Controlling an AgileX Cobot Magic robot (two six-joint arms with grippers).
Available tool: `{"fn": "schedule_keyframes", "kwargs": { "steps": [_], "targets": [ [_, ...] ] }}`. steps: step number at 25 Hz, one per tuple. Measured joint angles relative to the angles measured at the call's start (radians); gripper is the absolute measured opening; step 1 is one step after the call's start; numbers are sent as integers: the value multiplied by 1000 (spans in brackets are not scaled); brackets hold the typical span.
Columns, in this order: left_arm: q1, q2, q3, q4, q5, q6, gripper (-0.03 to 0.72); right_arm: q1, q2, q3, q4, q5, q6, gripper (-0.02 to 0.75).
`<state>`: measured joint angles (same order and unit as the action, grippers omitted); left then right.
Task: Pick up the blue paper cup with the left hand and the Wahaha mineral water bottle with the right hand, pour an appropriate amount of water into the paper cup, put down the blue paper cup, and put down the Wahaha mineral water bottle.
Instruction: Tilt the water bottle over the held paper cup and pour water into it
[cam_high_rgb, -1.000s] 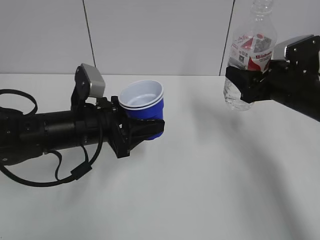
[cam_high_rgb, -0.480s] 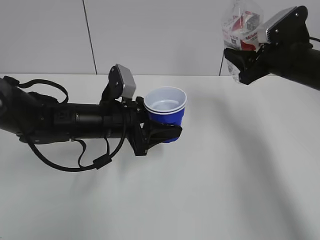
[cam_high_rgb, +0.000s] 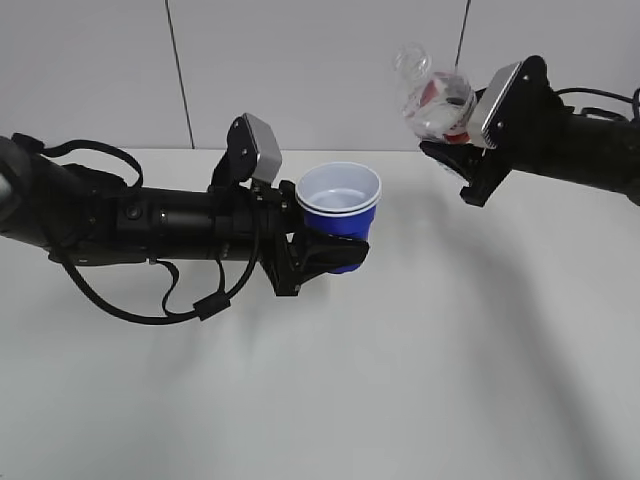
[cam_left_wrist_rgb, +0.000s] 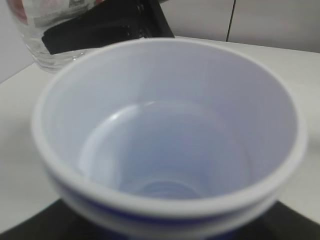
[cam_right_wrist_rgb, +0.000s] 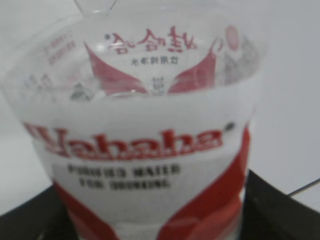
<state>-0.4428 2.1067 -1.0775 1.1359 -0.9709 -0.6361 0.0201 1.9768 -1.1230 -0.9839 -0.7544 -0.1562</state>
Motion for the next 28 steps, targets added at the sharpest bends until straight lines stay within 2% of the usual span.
{"fn": "schedule_keyframes", "kwargs": {
  "steps": [7,18,28],
  "targets": [
    [0,16,0,17,0,-60,443,47,15,-4,31,1,-165,473],
    [0,16,0,45,0,-78,443,47,17,-12,137,-29,-403,473],
    [0,16,0,45,0,-80,442,47,17,-12,156,-122,-536,473]
  ]
}}
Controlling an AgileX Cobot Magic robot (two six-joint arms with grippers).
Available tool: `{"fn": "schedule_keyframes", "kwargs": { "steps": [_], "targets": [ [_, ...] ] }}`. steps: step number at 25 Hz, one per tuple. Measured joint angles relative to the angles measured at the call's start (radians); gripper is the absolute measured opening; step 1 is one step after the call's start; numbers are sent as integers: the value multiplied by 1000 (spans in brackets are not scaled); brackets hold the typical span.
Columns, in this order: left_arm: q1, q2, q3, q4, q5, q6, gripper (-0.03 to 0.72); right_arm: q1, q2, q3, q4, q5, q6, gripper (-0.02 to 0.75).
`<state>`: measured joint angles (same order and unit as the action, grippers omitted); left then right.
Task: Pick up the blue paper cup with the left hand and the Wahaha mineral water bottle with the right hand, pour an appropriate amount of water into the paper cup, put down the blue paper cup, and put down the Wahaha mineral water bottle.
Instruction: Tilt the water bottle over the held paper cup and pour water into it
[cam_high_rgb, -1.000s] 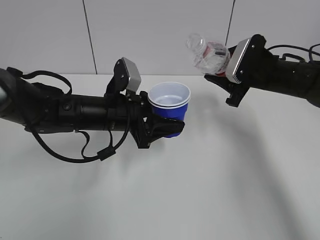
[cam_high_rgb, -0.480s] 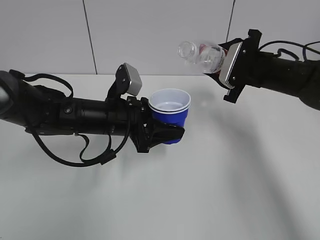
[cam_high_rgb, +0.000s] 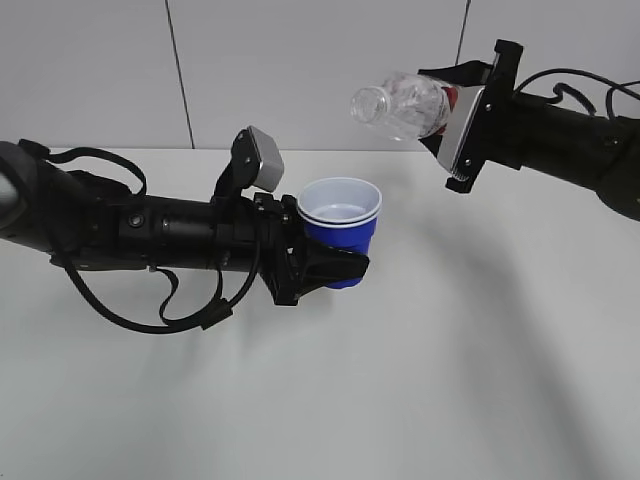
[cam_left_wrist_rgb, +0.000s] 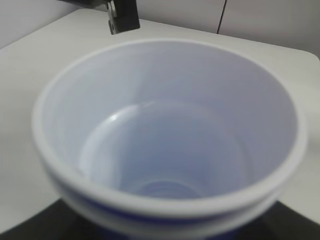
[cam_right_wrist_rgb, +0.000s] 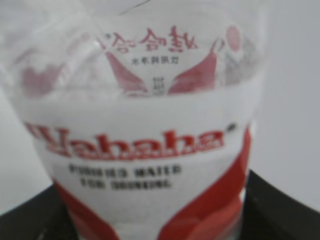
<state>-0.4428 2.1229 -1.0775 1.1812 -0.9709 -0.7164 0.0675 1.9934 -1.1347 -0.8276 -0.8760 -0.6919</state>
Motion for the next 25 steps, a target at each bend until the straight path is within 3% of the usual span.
{"fn": "schedule_keyframes", "kwargs": {
  "steps": [25],
  "targets": [
    [0,0,0,-11,-19,-2,442,0,2,-4,6,-114,-287,473]
  ]
}}
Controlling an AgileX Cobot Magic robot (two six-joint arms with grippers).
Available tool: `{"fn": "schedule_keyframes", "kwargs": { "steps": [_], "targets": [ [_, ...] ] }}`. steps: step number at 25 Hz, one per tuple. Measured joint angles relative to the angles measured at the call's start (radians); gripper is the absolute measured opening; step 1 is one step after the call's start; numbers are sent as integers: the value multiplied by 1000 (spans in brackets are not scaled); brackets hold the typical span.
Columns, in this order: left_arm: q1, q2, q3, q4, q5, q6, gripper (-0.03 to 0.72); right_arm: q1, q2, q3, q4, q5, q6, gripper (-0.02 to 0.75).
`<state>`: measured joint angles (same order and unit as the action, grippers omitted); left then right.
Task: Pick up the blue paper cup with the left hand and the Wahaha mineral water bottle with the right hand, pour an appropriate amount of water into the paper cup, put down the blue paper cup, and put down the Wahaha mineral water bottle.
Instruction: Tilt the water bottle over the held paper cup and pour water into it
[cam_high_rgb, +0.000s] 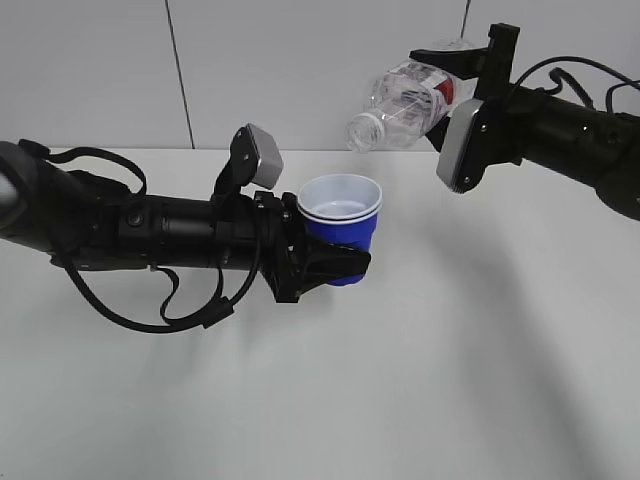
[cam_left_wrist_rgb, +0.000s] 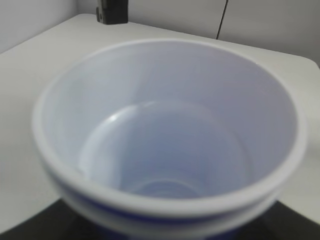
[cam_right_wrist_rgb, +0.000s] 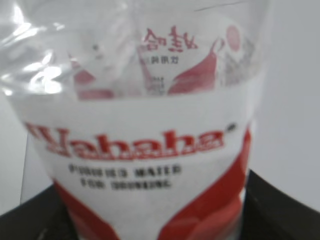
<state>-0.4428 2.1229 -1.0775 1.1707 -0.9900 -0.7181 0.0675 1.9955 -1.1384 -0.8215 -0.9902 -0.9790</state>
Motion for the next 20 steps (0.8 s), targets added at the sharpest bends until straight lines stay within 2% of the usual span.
{"fn": "schedule_keyframes", "kwargs": {
  "steps": [12,20],
  "targets": [
    [0,0,0,0,-28,0,442,0,0,0,0,-15,-56,473],
    [0,0,0,55,-34,0,442,0,0,0,0,-38,-57,473]
  ]
}}
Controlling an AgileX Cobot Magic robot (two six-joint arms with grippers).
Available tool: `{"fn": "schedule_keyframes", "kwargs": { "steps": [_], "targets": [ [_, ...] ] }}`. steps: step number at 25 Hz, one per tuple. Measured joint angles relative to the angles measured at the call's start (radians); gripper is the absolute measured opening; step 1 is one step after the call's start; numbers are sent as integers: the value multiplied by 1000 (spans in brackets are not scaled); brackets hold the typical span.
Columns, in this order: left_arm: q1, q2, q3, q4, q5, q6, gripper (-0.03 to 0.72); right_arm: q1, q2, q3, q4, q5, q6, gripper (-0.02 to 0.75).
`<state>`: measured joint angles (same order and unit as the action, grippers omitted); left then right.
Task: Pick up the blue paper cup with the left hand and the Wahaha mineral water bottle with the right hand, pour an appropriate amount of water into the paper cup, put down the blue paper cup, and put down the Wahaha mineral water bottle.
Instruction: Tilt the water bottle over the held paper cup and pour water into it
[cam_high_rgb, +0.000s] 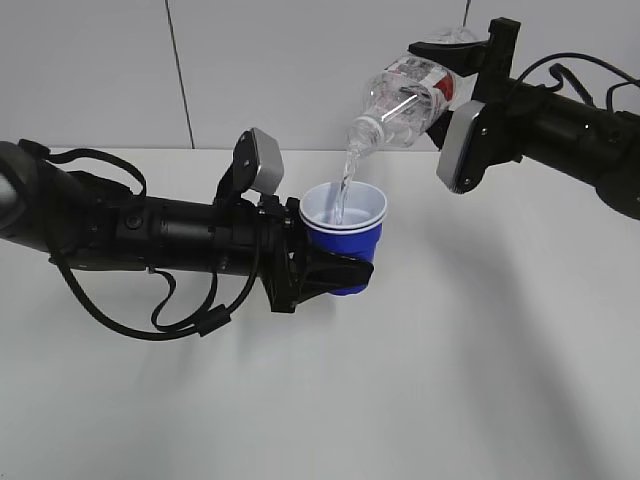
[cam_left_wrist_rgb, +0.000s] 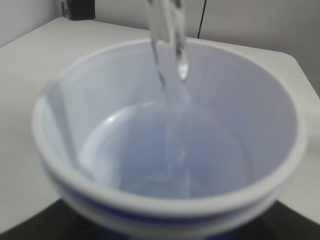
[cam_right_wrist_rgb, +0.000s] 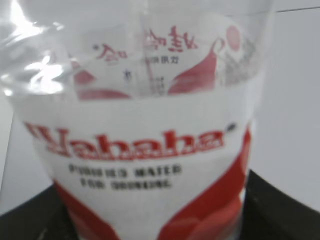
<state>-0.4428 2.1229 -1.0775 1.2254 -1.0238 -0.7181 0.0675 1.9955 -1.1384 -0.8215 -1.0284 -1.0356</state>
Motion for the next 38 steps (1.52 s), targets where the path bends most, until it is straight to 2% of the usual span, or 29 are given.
{"fn": "schedule_keyframes", "kwargs": {
  "steps": [38],
  "targets": [
    [0,0,0,29,-11,0,442,0,0,-2,0,-6,-22,473]
  ]
}}
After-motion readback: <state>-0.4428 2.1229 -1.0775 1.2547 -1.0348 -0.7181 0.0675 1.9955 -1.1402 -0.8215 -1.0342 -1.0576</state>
